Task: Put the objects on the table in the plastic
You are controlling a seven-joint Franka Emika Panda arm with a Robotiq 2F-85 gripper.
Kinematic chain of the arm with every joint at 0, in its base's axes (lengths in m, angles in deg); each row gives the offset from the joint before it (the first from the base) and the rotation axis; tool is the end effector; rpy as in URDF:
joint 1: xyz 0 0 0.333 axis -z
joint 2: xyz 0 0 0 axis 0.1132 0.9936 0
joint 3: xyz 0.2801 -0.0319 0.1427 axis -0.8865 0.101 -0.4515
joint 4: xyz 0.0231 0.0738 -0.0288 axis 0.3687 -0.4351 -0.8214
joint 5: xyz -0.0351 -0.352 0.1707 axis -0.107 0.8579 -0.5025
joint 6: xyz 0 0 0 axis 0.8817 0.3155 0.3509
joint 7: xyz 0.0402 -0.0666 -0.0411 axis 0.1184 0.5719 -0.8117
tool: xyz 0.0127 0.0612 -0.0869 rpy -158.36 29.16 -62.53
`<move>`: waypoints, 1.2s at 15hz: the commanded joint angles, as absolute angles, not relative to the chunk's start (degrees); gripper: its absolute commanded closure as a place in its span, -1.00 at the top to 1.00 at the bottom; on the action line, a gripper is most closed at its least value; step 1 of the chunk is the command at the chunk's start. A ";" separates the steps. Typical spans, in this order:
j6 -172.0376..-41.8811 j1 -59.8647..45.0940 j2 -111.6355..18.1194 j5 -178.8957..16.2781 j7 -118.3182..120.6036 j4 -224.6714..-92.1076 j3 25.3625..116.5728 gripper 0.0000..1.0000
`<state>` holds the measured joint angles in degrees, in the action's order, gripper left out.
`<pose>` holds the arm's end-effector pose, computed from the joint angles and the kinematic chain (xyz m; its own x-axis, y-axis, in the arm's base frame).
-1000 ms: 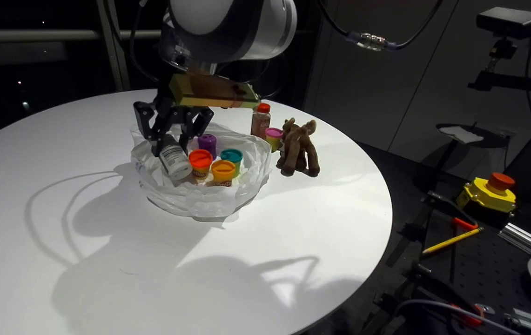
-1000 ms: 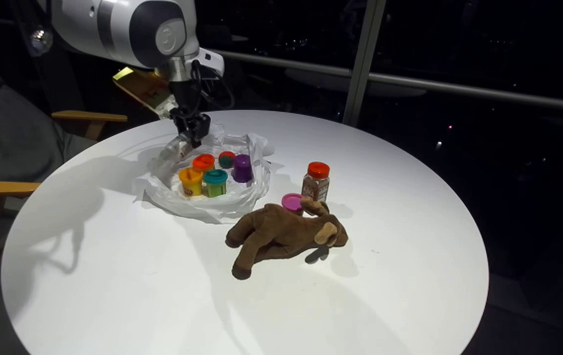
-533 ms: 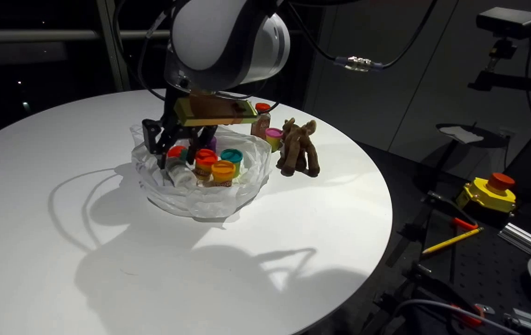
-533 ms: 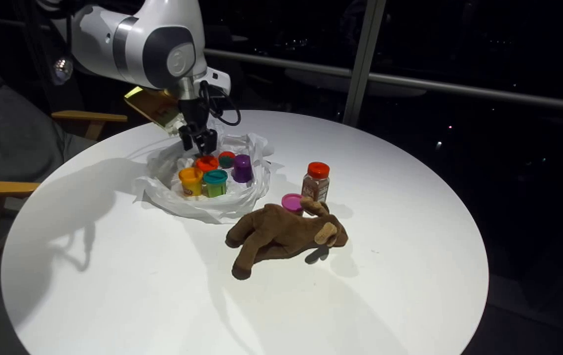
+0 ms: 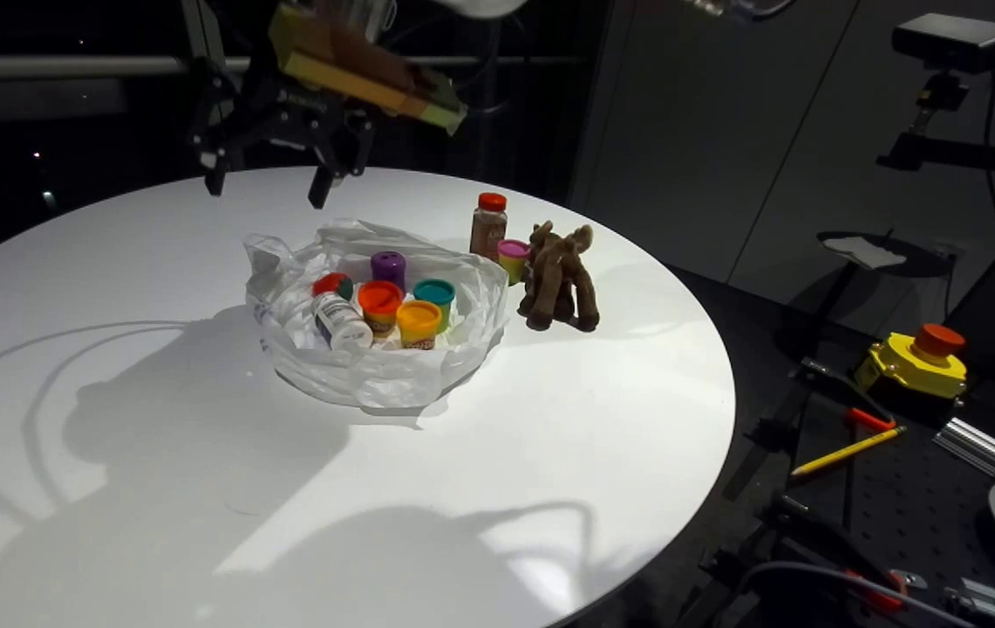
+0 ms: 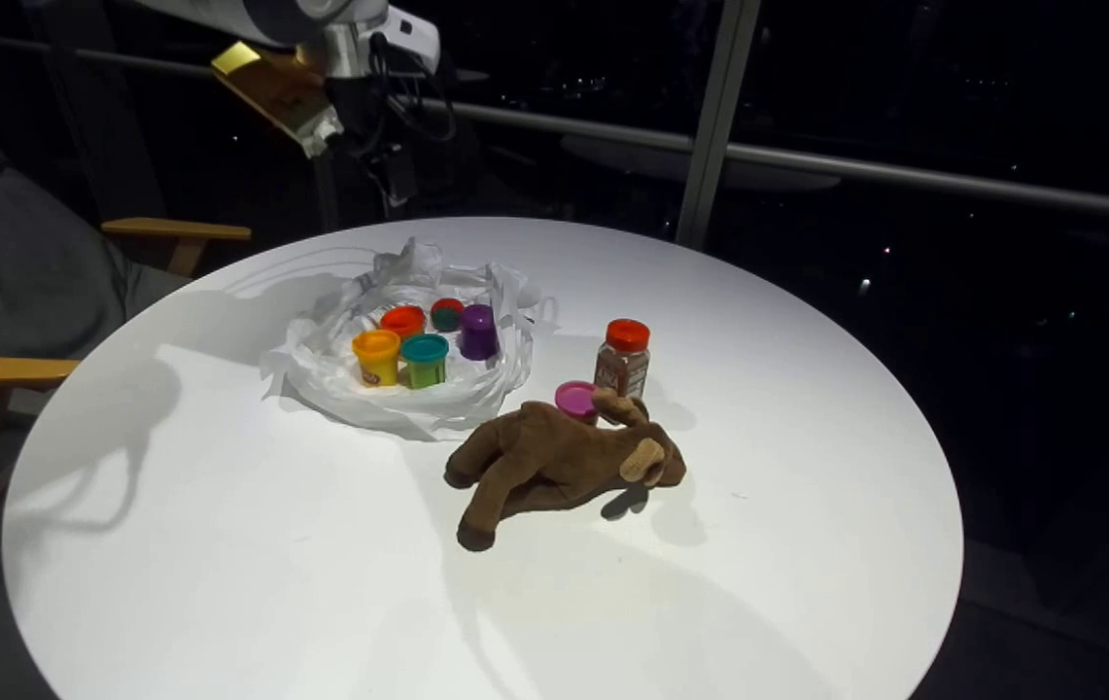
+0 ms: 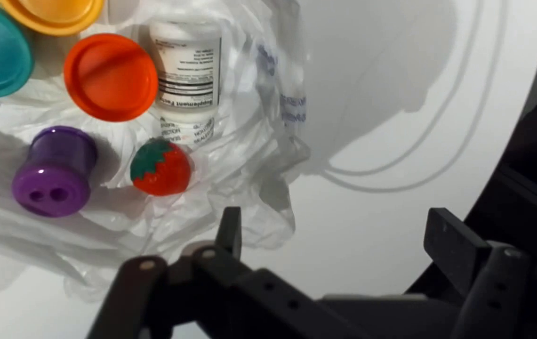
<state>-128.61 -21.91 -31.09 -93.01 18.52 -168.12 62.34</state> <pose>0.6536 0.2260 0.2820 0.9366 -0.2132 0.2780 -0.1347 -0.9517 -0.2760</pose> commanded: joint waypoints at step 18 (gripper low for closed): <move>-102.02 -6.92 -32.92 -93.07 21.94 -164.34 71.51 1.00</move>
